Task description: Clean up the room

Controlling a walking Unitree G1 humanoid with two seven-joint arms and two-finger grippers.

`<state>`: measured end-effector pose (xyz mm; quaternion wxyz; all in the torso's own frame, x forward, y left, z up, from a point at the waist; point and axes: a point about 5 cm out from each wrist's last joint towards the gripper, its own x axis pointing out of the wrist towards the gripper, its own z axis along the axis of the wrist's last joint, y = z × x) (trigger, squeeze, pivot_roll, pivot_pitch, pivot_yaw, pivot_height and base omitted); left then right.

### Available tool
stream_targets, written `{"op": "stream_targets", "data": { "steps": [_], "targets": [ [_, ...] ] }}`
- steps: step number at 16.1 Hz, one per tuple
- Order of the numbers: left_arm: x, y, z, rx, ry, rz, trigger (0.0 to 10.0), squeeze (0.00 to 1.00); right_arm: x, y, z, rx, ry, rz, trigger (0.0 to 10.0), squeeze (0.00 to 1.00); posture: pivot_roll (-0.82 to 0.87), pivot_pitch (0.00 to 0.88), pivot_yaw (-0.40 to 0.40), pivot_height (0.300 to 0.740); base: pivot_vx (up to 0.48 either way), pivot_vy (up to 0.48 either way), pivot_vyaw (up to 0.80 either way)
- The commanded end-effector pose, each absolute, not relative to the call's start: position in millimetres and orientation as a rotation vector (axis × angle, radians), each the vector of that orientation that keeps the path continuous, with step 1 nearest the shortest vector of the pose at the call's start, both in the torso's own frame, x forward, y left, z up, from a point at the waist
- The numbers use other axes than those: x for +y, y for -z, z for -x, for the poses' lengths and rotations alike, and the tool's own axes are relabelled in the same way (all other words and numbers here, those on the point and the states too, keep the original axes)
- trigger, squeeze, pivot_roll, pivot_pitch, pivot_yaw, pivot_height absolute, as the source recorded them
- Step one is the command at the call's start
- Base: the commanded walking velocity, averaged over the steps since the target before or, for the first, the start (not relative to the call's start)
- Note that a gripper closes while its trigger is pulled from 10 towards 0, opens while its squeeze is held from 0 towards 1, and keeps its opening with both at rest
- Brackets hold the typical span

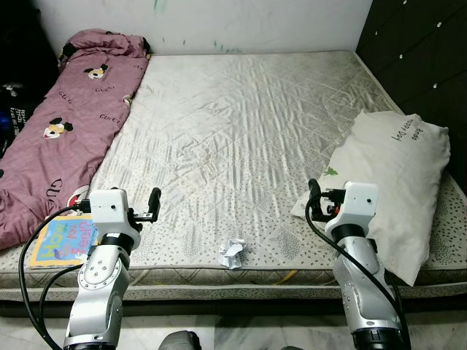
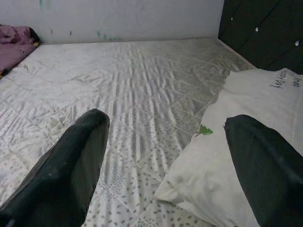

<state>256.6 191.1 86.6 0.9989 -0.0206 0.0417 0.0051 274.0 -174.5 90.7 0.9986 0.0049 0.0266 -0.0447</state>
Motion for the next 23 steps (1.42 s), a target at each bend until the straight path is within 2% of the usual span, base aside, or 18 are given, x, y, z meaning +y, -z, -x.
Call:
{"op": "stream_targets", "data": {
  "steps": [1,11,21,23],
  "targets": [
    [191.7,-88.8,-256.7,0.080,-0.012,0.029,10.0,0.00,-172.2,-93.0,-274.4,0.045,0.078,-0.005,10.0,0.00,0.05,0.053,0.034,0.732,0.000,0.000,0.00],
    [190.0,-89.2,-260.4,0.078,-0.019,0.032,10.0,0.00,-169.9,-93.5,-276.4,0.040,0.058,-0.009,10.0,0.00,0.04,0.051,0.032,0.615,0.000,0.000,0.00],
    [195.7,-86.9,-261.7,0.089,-0.083,0.051,10.0,0.00,-160.0,-90.5,-279.0,0.056,-0.006,-0.004,10.0,0.00,0.05,0.042,0.025,0.611,0.000,0.000,0.00],
    [195.5,-86.2,-261.9,0.094,-0.086,0.051,10.0,0.00,-157.4,-89.6,-279.1,0.060,-0.025,0.005,10.0,0.00,0.05,0.039,0.024,0.591,0.000,0.000,0.00]
  ]
}}
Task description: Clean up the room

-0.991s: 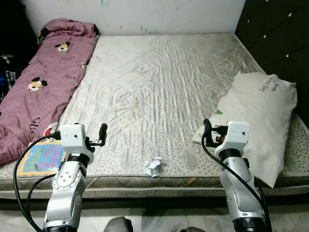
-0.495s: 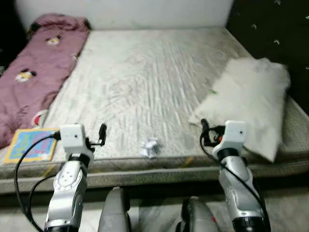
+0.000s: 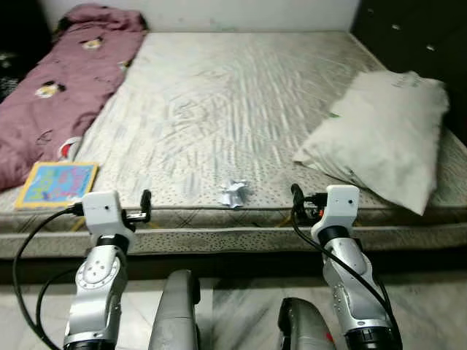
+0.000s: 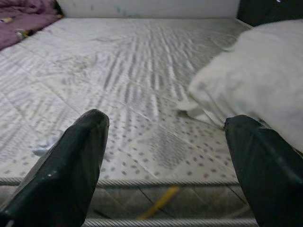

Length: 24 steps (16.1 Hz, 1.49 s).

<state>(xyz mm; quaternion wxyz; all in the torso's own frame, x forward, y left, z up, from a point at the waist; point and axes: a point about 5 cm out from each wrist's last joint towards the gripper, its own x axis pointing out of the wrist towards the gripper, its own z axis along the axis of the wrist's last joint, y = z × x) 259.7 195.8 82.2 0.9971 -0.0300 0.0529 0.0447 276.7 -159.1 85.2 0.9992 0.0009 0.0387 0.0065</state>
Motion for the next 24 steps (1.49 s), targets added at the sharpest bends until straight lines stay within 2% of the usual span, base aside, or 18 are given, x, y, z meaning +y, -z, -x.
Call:
{"op": "stream_targets", "data": {
  "steps": [1,3,5,7,10,15,21,24],
  "targets": [
    [195.3,-85.9,-261.8,0.095,-0.087,0.052,10.0,0.00,-156.7,-89.8,-279.1,0.058,-0.031,0.003,10.0,0.00,0.05,0.039,0.024,0.576,0.000,0.000,0.00],
    [195.2,-85.5,-262.5,0.097,-0.088,0.053,10.0,0.00,-154.8,-90.1,-279.2,0.056,-0.048,-0.010,10.0,0.00,0.05,0.038,0.024,0.551,0.000,0.000,0.00],
    [194.8,-86.0,-263.0,0.096,-0.087,0.053,10.0,0.00,-137.1,-93.4,-277.6,0.040,-0.173,-0.014,10.0,0.00,0.05,0.040,0.023,0.551,0.000,0.000,0.00],
    [194.9,-86.2,-263.1,0.095,-0.089,0.052,10.0,0.00,-130.7,-94.3,-276.4,0.032,-0.216,-0.005,10.0,0.00,0.05,0.040,0.023,0.551,0.000,0.000,0.00],
    [195.1,-86.5,-263.3,0.095,-0.091,0.053,10.0,0.00,-130.3,-93.3,-276.2,0.038,-0.225,-0.004,10.0,0.00,0.05,0.047,0.023,0.551,0.000,0.000,0.17],
    [193.3,-87.2,-266.8,0.095,-0.077,0.065,10.0,0.00,-127.4,-94.9,-277.8,0.028,-0.256,0.007,10.0,0.00,0.05,0.054,0.022,0.551,0.000,0.000,0.73],
    [190.3,-87.9,-268.6,0.087,-0.053,0.089,10.0,0.00,-127.7,-95.0,-279.6,0.030,-0.266,0.016,10.0,0.00,0.04,0.051,0.020,0.551,0.000,0.000,0.00],
    [189.5,-87.7,-269.0,0.086,-0.047,0.095,10.0,0.00,-126.6,-94.6,-279.3,0.032,-0.274,0.028,10.0,0.00,0.04,0.049,0.019,0.551,0.092,0.000,0.57]
  ]
}}
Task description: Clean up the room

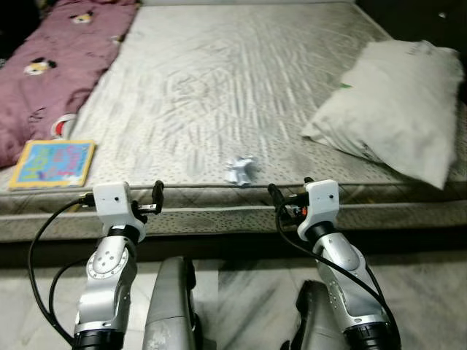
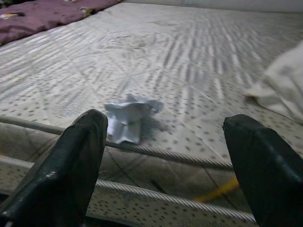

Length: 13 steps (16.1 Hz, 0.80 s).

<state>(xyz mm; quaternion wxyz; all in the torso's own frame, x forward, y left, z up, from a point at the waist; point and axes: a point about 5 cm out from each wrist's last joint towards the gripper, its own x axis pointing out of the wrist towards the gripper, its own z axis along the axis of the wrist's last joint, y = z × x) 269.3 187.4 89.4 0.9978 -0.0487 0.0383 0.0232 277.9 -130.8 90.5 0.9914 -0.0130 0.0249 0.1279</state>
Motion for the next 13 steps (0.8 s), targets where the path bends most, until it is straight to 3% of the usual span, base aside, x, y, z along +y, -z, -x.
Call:
{"op": "stream_targets", "data": {
  "steps": [1,11,13],
  "targets": [
    [188.5,-87.3,-269.2,0.088,-0.041,0.098,10.0,0.00,-128.0,-94.3,-279.7,0.034,-0.269,0.024,10.0,0.00,0.04,0.047,0.019,0.551,0.300,0.000,0.00],
    [187.6,-86.3,-269.6,0.094,-0.029,0.092,10.0,0.00,-127.1,-92.8,-279.7,0.041,-0.270,0.018,10.0,0.00,0.04,0.038,0.022,0.551,0.353,0.000,0.00],
    [184.7,-86.5,-271.1,0.102,-0.038,0.092,10.0,0.00,-127.4,-92.4,-280.0,0.044,-0.266,0.013,10.0,0.00,0.04,0.038,0.022,0.551,0.000,0.000,0.00]
  ]
}}
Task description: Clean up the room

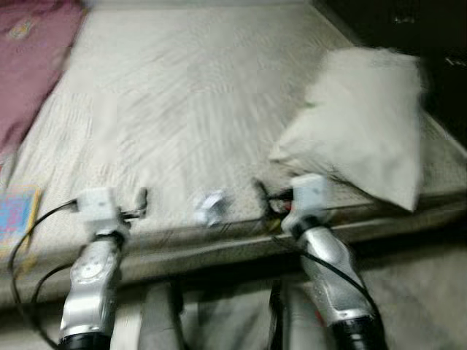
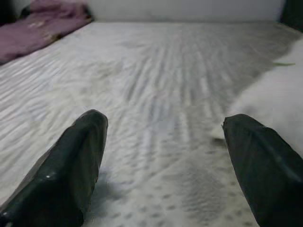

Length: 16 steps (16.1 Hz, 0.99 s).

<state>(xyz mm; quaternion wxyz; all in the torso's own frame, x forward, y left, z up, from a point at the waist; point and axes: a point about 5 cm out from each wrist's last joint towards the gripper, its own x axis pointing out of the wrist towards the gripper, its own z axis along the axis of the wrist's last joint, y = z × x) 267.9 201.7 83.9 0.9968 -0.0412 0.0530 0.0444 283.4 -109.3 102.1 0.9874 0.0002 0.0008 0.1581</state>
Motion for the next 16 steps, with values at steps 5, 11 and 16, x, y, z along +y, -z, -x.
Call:
{"op": "stream_targets", "data": {
  "steps": [5,11,16],
  "targets": [
    [181.7,-85.3,-272.4,0.107,-0.029,0.097,10.0,0.00,-128.0,-91.0,-280.3,0.048,-0.261,0.006,10.0,0.00,0.04,0.030,0.023,0.551,0.000,0.000,0.00],
    [181.5,-84.6,-272.9,0.120,-0.029,0.092,10.0,0.00,-125.4,-86.9,-280.1,0.079,-0.288,0.042,10.0,0.00,0.04,0.034,0.023,0.551,0.000,0.000,0.78],
    [181.2,-81.4,-272.5,0.148,-0.033,0.097,10.0,0.00,-118.6,-74.0,-279.7,0.179,-0.359,0.070,10.0,0.00,0.04,0.041,0.022,0.551,0.000,0.000,0.77]
  ]
}}
